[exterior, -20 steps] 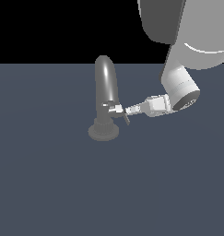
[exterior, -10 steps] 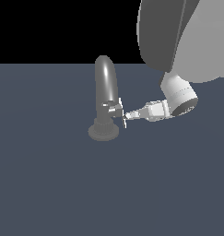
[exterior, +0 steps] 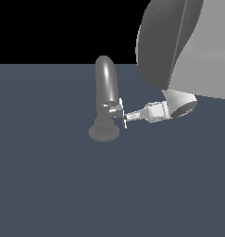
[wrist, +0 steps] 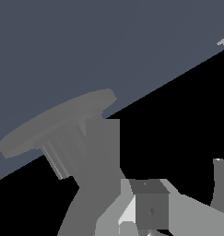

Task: Turn on the faucet by rotating a designated handle.

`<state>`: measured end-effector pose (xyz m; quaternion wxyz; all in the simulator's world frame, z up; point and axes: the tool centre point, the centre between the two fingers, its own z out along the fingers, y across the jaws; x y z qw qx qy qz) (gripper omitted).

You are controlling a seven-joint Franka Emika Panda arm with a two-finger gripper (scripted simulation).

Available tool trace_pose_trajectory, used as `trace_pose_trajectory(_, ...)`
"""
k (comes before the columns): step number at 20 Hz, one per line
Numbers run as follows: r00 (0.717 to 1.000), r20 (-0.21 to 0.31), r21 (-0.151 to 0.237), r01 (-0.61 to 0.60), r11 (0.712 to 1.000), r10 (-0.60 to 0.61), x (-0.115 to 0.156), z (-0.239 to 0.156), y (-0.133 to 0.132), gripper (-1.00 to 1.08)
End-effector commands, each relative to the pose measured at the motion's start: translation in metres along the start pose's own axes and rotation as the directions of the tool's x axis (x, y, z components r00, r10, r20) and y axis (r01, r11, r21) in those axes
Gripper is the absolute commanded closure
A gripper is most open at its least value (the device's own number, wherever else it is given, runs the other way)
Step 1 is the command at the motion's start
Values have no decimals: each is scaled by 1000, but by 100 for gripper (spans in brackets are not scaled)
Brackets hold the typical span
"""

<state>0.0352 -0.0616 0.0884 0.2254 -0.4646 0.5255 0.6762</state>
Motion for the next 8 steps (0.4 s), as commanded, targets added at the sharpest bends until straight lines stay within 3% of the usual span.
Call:
trace_pose_trajectory(1,999,6,44,-32,999,32,31,5,-25,108)
trace_pose_trajectory(8,999,9,45,-40,998,39,39,5,-31,108)
